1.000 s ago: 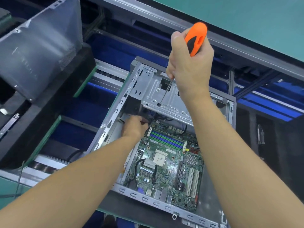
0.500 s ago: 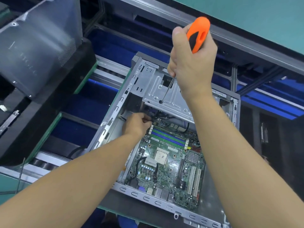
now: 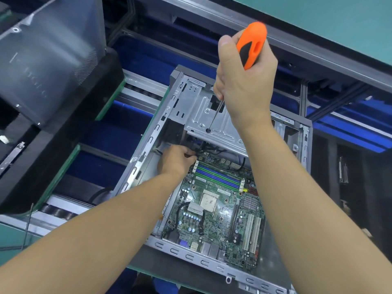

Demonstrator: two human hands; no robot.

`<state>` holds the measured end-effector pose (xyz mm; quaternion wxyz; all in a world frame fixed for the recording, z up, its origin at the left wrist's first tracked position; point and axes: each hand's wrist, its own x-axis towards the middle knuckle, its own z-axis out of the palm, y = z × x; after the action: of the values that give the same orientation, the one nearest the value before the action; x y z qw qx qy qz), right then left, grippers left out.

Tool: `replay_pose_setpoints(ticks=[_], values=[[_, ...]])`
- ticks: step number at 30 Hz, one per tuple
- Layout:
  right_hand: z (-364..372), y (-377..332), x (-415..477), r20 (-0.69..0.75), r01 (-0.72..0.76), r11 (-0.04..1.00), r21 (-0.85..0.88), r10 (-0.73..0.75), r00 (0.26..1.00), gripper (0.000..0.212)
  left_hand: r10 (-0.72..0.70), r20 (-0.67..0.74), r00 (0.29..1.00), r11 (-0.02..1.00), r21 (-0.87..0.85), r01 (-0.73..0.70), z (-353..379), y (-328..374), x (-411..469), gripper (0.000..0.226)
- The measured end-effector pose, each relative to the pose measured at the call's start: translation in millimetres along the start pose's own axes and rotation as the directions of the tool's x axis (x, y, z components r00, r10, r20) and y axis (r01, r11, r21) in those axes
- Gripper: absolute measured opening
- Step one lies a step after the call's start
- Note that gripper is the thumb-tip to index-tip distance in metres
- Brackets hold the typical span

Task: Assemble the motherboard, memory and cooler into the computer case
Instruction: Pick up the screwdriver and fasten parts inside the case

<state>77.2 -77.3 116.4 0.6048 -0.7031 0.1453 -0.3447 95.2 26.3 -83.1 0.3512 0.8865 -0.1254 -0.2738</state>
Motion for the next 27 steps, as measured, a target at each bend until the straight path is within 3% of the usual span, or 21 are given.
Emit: replay_pose_setpoints(ticks=[27], values=[[6.3, 1.8, -11.1, -0.043, 0.011, 0.998, -0.060, -0.013, 0.999, 0.032, 0.004, 0.024, 1.000, 0.999, -0.039, -0.003, 2.7, 0.4, 0.2, 0.006]])
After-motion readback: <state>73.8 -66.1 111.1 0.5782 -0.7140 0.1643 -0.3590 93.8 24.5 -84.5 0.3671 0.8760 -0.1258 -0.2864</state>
